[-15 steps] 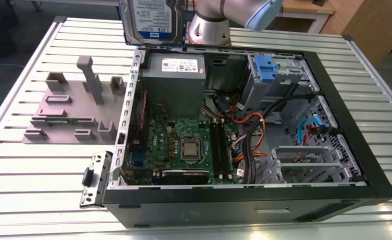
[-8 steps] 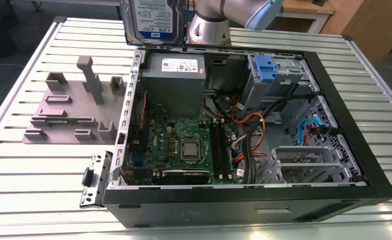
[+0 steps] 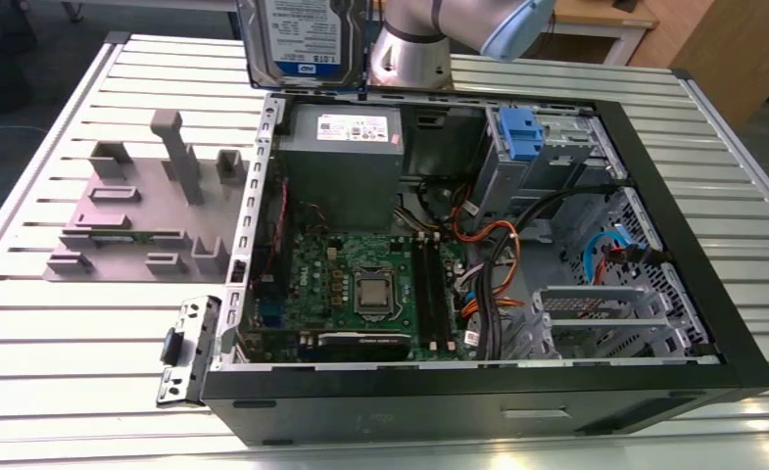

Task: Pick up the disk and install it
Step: 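Pick up the disk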

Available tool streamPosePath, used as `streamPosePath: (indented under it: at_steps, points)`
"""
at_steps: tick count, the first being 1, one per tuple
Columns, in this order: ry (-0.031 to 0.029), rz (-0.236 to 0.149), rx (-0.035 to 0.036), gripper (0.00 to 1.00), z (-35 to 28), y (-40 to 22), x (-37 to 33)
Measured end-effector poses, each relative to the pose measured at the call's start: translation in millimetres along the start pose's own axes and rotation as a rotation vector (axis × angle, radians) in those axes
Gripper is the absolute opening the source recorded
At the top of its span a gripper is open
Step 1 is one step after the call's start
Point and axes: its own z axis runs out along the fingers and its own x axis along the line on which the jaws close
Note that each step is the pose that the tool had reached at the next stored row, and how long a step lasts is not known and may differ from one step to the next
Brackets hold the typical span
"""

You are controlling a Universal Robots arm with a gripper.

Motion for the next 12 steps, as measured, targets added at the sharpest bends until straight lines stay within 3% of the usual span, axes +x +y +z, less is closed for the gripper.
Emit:
streamPosePath:
  at_steps: [12]
  points:
    - [0.0002,0.000,0.0000,0.36,0.3,-1.8,0.0]
